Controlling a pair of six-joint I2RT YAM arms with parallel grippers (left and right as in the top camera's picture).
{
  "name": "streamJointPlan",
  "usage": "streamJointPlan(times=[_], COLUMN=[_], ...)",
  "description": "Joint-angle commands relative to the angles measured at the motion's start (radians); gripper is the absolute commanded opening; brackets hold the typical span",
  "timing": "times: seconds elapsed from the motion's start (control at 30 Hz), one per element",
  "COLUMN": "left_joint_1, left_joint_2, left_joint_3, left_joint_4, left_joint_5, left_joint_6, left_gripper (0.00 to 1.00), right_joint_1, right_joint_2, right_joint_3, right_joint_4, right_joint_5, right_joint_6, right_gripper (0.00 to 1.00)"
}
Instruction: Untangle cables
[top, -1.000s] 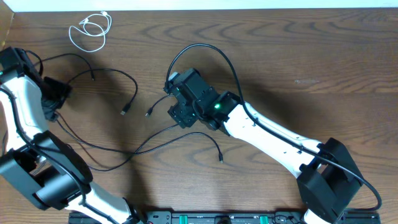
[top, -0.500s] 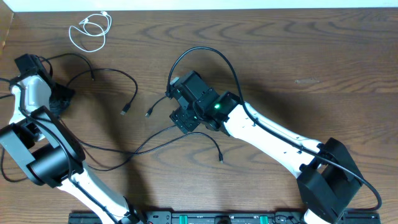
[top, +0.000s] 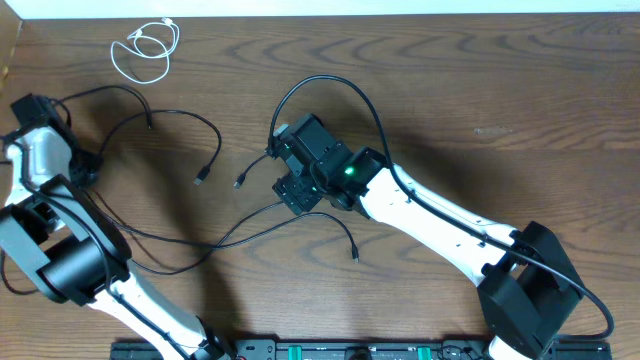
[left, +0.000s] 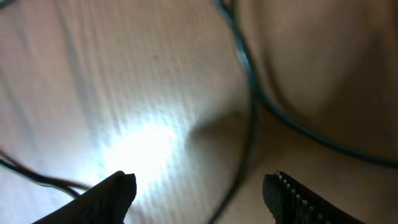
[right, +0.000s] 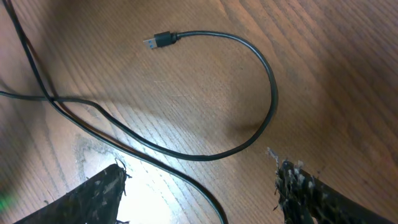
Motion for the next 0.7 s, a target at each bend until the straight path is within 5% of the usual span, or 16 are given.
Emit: streamJointPlan(times=[0.0,0.13,0.43,0.57,0.67], left_joint_1=[0.028,0.035,0.034,0.034,0.035], left_joint_2=[0.001,0.009,0.015,0.015,0.015], left_joint_3=[0.000,0.000,-0.013,-0.013,-0.023], left_joint_4=[-0.014,-0.011,-0.011,-0.013,-0.016], left_joint_5=[0.000,0.120,0.138,0.129,0.068], left_joint_6=[0.015,0.073,0.077,0.103,0.103], left_gripper=[0.67,0.66,0.64,0.40,0.34], right_joint_1=[0.000,-0.001,0.000,0.000,0.000], right_joint_2=[0.001,0.001,0.001,0.001,0.001], right_joint_3=[0.016,0.016,0.016,0.016,0.016], right_joint_4=[0.000,0.003,0.005,0.005,0.002], right_joint_5=[-0.006,-0.006,-0.006,-0.006,-0.006], right_joint_6=[0.012,0.012,0.012,0.012,0.012], right_gripper=[0.75,0.75,0.75,0.73,0.66])
